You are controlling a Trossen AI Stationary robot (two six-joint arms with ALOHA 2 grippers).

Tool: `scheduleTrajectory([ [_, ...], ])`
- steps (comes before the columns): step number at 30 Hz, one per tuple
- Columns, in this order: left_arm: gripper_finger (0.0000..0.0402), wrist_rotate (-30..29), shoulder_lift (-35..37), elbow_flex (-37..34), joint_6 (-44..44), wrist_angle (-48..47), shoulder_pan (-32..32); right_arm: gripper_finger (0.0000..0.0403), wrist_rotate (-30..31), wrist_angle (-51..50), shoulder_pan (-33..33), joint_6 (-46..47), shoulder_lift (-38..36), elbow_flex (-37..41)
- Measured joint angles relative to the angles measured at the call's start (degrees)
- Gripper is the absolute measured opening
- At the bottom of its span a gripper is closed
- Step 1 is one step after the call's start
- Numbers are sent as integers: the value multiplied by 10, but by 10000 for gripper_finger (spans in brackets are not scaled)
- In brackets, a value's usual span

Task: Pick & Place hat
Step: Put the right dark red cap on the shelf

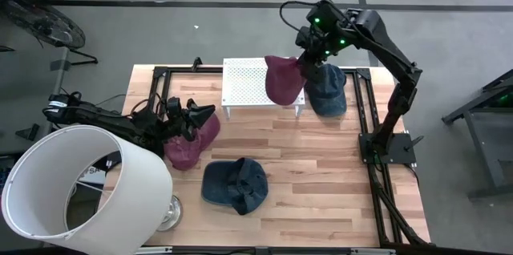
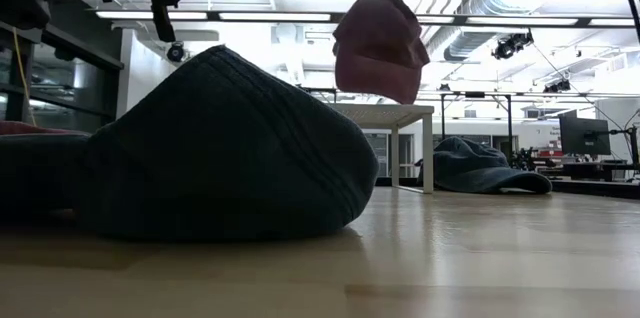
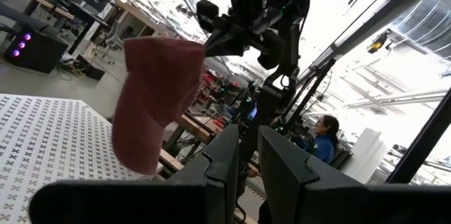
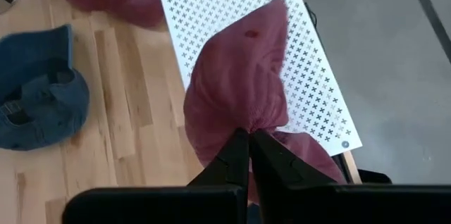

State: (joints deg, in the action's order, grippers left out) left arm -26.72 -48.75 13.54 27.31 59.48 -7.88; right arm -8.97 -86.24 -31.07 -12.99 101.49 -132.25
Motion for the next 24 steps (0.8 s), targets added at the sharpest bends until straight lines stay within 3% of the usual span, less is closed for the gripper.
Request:
scheduleTrajectory([
  [24, 56, 2, 0, 0, 0, -1, 0, 0, 121, 80, 0, -117, 70, 0],
])
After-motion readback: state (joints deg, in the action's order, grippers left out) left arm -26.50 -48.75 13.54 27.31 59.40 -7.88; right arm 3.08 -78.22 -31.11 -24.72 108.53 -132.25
